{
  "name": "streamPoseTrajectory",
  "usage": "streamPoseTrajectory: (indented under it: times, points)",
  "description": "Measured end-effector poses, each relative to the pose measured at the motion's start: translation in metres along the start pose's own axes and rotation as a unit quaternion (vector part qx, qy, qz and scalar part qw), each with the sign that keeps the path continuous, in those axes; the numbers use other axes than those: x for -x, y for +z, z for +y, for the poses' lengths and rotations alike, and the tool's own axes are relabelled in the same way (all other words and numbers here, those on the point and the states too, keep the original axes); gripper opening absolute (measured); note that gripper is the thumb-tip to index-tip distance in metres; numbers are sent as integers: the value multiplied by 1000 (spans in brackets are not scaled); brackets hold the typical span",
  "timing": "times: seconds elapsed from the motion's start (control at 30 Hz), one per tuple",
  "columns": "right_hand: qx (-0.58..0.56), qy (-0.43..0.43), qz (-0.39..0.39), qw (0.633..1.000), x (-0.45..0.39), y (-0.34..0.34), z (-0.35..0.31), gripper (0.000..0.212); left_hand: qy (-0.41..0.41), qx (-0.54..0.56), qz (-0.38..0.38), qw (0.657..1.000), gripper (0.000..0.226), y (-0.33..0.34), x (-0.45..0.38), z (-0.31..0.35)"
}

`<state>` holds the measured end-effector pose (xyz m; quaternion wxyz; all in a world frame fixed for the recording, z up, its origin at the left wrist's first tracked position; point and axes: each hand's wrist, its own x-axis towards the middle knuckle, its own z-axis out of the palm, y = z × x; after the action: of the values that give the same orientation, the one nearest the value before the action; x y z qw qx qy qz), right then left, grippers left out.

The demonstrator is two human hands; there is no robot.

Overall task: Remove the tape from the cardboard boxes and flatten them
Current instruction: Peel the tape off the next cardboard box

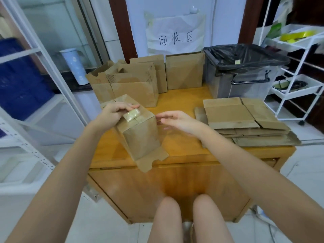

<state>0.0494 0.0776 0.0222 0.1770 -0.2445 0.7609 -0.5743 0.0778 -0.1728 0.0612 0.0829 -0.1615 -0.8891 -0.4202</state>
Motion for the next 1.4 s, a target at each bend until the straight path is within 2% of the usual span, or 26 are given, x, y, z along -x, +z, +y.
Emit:
streamPoseTrajectory:
  times: [0.13, 0.3, 0.43, 0.53, 0.73, 1.07, 1.4]
  points:
    - [17, -25, 23, 999, -2, 19, 0, 45, -23, 62, 51, 997, 59, 6, 4, -5]
    - [26, -54, 78, 995, -4, 30, 3, 38, -32, 75, 72, 994, 48, 12, 4, 0]
    - [15, -59, 90, 994, -4, 30, 6, 34, -43, 83, 89, 992, 47, 14, 5, -2]
    - [0, -43, 79, 996, -4, 27, 7, 33, -46, 85, 96, 991, 45, 14, 4, -4]
    - [41, 0, 1, 999, 3, 33, 16, 41, -43, 97, 115, 988, 44, 16, 2, -5]
    - [142, -43, 115, 982, -3, 38, 14, 33, -49, 82, 106, 990, 41, 16, 2, -7]
    - [157, -69, 102, 980, -3, 32, 18, 15, -57, 70, 105, 990, 37, 18, -2, -9]
